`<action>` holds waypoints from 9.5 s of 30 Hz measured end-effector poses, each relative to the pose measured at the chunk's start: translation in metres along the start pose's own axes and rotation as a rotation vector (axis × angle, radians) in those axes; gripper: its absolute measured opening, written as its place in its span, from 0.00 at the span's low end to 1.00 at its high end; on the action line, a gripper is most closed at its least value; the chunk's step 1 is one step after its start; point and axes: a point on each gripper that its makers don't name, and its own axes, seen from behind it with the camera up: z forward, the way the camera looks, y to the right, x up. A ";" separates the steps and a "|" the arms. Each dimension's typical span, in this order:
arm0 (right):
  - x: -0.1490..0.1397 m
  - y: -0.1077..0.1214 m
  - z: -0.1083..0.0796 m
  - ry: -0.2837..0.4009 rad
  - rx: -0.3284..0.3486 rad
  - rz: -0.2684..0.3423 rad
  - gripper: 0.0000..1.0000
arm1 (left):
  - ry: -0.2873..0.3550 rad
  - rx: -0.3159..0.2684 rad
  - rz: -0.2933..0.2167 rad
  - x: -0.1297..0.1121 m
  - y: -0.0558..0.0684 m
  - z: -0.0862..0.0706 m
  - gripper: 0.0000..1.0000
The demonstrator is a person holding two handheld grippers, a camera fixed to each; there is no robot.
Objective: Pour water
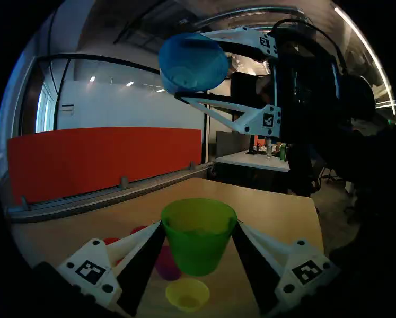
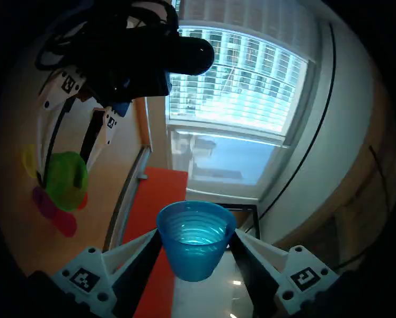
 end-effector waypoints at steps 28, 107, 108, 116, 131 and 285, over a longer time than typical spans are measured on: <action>0.014 -0.016 -0.018 0.048 0.069 0.870 0.88 | 0.004 0.012 0.011 0.003 -0.002 -0.005 0.86; -0.026 -0.117 -0.101 -0.075 0.168 1.544 0.89 | -0.090 0.217 0.026 -0.029 -0.069 -0.070 0.86; -0.026 -0.120 -0.101 -0.079 0.175 1.546 0.89 | -0.096 0.215 0.026 -0.031 -0.068 -0.070 0.86; -0.024 -0.148 -0.104 -0.120 0.236 1.552 0.89 | -0.151 0.213 0.028 -0.050 -0.070 -0.072 0.86; -0.020 -0.191 -0.106 -0.163 0.358 1.570 0.89 | -0.263 0.175 0.015 -0.089 -0.068 -0.073 0.86; 0.009 -0.381 -0.164 -0.392 0.654 1.491 1.00 | -0.535 0.252 -0.057 -0.200 -0.074 -0.131 0.96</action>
